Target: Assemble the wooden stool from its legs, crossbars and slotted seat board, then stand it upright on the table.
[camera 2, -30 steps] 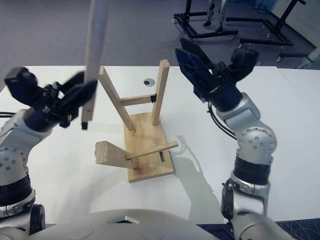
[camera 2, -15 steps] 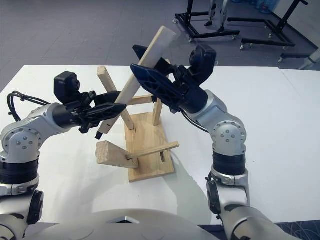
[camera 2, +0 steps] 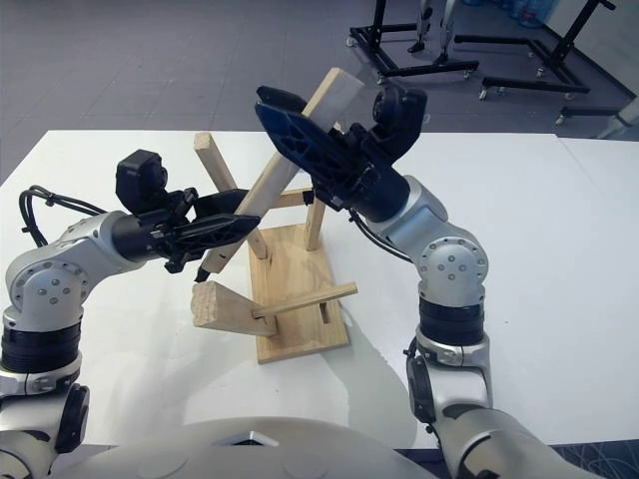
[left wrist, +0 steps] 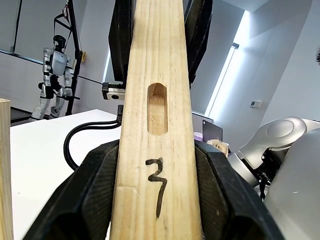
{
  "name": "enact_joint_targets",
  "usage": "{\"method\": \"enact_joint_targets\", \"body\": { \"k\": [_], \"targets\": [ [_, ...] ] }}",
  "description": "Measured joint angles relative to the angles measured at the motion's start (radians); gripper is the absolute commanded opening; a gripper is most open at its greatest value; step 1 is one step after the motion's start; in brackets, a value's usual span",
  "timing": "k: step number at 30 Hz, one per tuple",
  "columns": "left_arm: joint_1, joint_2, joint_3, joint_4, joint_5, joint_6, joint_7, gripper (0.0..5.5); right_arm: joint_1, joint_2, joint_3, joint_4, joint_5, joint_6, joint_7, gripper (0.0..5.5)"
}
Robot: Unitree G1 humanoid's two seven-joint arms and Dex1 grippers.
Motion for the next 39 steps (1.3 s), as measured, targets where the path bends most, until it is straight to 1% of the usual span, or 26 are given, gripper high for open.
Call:
{"method": "enact_joint_targets", "body": {
  "k": [6,7,9,10,12,14,16,19,21,22,23,25,27,29,31,33,35,37,39],
  "targets": [
    [0.008,0.000,0.005,0.001,0.008,-0.005,-0.006,2.05,0.000,0.014,0.005,0.004,-0.035,-0.010,0.006,2.10],
    [0.009,0.000,0.007,0.005,0.009,-0.004,-0.006,2.42,0.000,0.018,0.007,0.008,-0.049,-0.016,0.006,2.09],
    [0.011,-0.002,0.021,0.013,0.009,-0.005,0.004,2.64,0.000,0.035,0.010,0.014,-0.079,-0.035,0.006,2.09],
    [0.011,-0.011,0.027,0.021,0.011,-0.011,0.018,2.84,0.000,0.040,0.013,0.017,-0.103,-0.056,0.007,2.09],
    [0.006,-0.042,0.040,0.044,0.038,-0.045,0.069,3.09,0.000,0.073,-0.010,0.027,-0.157,-0.138,0.016,2.08],
    [0.005,-0.050,0.049,0.050,0.050,-0.052,0.086,3.33,0.000,0.051,-0.014,0.024,-0.207,-0.163,0.044,2.08],
    [0.005,-0.050,0.084,0.054,0.049,-0.063,0.096,3.66,0.002,0.004,-0.014,0.015,-0.250,-0.165,0.083,2.08],
    [0.037,-0.038,0.131,0.047,0.043,-0.063,0.116,4.13,0.022,-0.035,-0.017,0.006,-0.292,-0.183,0.140,2.08],
    [0.097,-0.008,0.192,0.023,0.007,-0.055,0.118,4.48,0.044,-0.071,-0.062,0.002,-0.269,-0.185,0.204,2.08],
    [0.143,0.013,0.232,0.011,-0.006,-0.045,0.119,4.61,0.060,-0.112,-0.087,0.000,-0.268,-0.185,0.244,2.08],
    [0.185,0.029,0.262,-0.001,-0.021,-0.039,0.118,4.65,0.075,-0.149,-0.099,0.000,-0.270,-0.182,0.276,2.08],
    [0.337,0.077,0.333,-0.041,-0.031,-0.023,0.096,4.65,0.143,-0.273,-0.139,0.008,-0.294,-0.166,0.368,2.08],
    [0.456,0.098,0.359,-0.080,-0.031,-0.007,0.067,4.65,0.196,-0.338,-0.161,0.029,-0.294,-0.145,0.432,2.08],
    [0.630,0.116,0.370,-0.125,-0.031,0.022,0.028,4.65,0.270,-0.398,-0.177,0.036,-0.303,-0.132,0.495,2.08],
    [0.744,0.129,0.360,-0.174,-0.030,0.040,-0.005,4.65,0.332,-0.415,-0.174,0.033,-0.318,-0.135,0.549,2.08],
    [0.830,0.130,0.319,-0.219,-0.030,0.051,-0.018,4.65,0.385,-0.425,-0.166,0.033,-0.348,-0.159,0.599,2.08],
    [0.873,0.128,0.272,-0.252,-0.026,0.054,-0.022,4.65,0.408,-0.423,-0.146,0.030,-0.362,-0.167,0.623,2.08],
    [0.903,0.114,0.216,-0.281,-0.023,0.052,0.007,4.65,0.409,-0.402,-0.125,0.019,-0.356,-0.169,0.624,2.07],
    [0.918,0.098,0.184,-0.292,-0.020,0.052,0.027,4.65,0.408,-0.389,-0.119,0.019,-0.350,-0.171,0.622,2.06]
  ]
}}
